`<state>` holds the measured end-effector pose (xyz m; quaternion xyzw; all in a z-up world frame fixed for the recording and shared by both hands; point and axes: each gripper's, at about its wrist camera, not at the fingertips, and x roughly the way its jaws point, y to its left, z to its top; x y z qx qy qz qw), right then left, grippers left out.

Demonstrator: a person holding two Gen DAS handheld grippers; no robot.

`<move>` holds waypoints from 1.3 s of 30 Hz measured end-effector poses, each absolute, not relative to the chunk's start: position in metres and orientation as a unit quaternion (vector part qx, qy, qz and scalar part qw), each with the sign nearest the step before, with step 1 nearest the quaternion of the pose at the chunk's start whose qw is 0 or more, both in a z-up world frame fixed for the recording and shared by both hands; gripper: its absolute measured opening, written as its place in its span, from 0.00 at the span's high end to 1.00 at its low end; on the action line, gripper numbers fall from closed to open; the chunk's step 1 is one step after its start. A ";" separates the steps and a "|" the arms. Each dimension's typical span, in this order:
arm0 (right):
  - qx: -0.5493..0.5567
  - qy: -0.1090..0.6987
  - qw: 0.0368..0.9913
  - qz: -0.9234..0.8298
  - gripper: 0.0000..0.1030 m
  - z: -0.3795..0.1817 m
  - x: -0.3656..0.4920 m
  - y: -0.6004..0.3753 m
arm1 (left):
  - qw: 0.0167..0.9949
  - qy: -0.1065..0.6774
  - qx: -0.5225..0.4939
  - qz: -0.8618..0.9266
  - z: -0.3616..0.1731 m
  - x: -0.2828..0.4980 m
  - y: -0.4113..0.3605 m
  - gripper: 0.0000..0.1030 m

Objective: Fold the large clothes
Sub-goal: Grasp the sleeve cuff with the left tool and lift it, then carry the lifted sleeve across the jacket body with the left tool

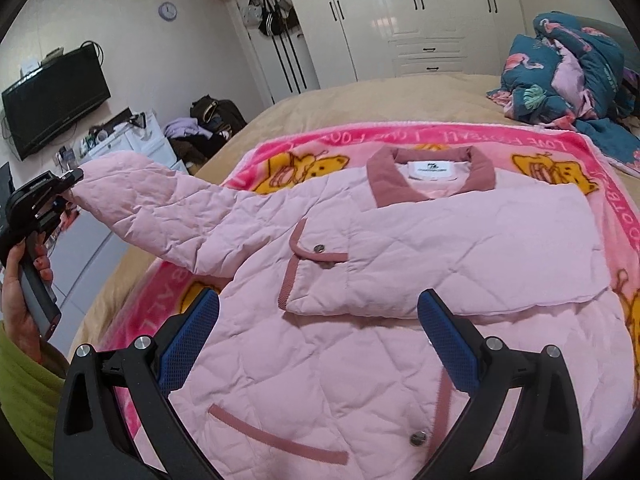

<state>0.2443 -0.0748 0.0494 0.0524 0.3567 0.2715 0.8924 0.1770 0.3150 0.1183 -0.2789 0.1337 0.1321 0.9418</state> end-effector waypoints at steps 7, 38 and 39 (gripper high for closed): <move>0.076 0.341 0.897 0.271 0.04 0.062 0.235 -0.105 | 0.952 0.135 -0.251 0.113 0.137 0.188 0.276 0.89; 0.168 0.318 0.906 0.224 0.04 0.064 0.217 -0.222 | 0.972 0.186 -0.143 0.031 0.151 0.240 0.123 0.91; 0.171 0.318 0.905 0.223 0.04 0.063 0.218 -0.225 | 0.972 0.189 -0.138 0.029 0.150 0.242 0.117 0.91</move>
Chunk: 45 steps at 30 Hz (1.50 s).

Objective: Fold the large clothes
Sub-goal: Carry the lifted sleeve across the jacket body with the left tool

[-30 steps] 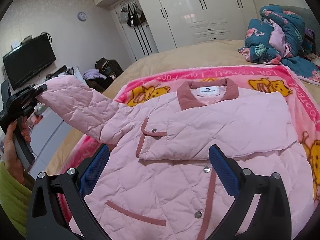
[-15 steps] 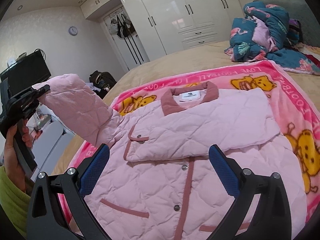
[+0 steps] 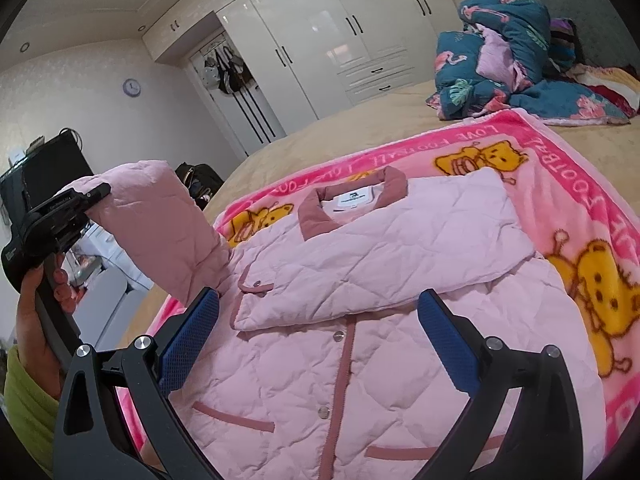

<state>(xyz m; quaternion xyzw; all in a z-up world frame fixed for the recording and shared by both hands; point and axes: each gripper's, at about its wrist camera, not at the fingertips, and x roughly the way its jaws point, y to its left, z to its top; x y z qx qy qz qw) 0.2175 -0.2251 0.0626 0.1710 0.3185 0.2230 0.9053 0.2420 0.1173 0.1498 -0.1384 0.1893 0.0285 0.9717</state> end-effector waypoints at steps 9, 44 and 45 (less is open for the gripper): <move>0.203 0.317 0.903 0.207 0.04 0.054 0.219 -0.257 | 0.971 0.216 -0.108 0.002 0.136 0.263 0.067 0.91; 0.291 0.324 0.893 0.117 0.04 0.015 0.228 -0.367 | 0.924 0.373 0.048 -0.073 0.002 0.312 -0.084 0.90; 0.293 0.324 0.892 0.115 0.04 0.014 0.229 -0.368 | 0.923 0.375 0.049 -0.074 0.001 0.312 -0.086 0.90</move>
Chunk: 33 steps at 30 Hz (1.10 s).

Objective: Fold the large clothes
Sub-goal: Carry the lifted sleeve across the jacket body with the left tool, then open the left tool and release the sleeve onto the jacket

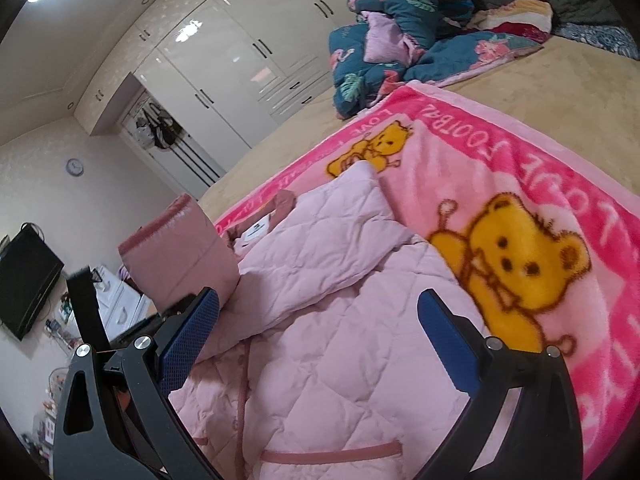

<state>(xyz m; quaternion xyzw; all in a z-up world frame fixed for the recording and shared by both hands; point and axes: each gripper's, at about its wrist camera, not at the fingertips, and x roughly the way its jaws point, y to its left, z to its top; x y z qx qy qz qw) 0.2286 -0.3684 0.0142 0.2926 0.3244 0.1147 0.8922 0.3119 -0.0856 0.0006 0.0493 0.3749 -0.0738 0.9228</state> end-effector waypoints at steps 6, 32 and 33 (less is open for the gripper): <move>0.296 0.329 0.890 0.107 0.04 0.009 0.232 -0.372 | 0.919 0.381 0.068 -0.077 -0.009 0.308 -0.095 0.86; 0.264 0.356 0.889 0.117 0.04 0.007 0.241 -0.333 | 0.906 0.404 0.017 -0.127 -0.005 0.254 -0.071 0.26; 0.261 0.358 0.889 0.119 0.04 0.006 0.241 -0.331 | 0.906 0.404 0.007 -0.123 -0.004 0.251 -0.064 0.24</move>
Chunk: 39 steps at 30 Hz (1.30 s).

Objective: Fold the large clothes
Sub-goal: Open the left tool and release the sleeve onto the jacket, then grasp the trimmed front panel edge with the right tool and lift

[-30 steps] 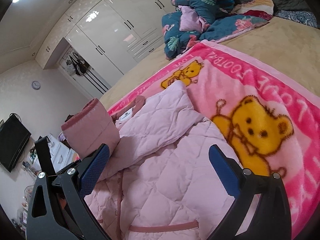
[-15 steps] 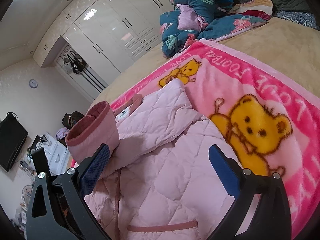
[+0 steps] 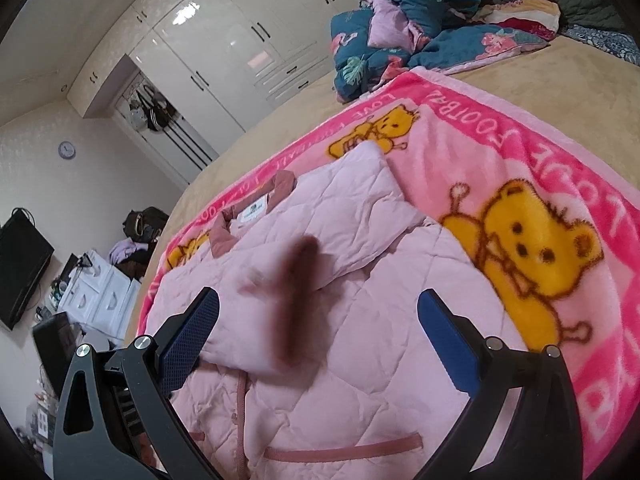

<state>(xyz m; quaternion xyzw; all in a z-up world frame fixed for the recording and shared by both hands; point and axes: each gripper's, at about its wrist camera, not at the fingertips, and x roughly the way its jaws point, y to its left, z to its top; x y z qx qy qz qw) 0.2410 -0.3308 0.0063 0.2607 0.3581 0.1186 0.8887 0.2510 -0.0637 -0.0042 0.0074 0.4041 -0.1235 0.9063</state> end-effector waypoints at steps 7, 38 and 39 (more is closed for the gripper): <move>0.232 0.395 0.878 0.138 0.04 -0.013 0.253 -0.294 | 0.910 0.409 -0.023 -0.071 0.004 0.245 -0.014 0.09; 0.177 0.407 0.866 0.230 0.83 -0.033 0.305 -0.220 | 0.911 0.397 -0.106 0.031 0.014 0.243 0.110 0.09; 0.165 0.395 0.872 0.237 0.83 -0.021 0.306 -0.220 | 0.912 0.396 -0.103 0.031 0.016 0.245 0.109 0.09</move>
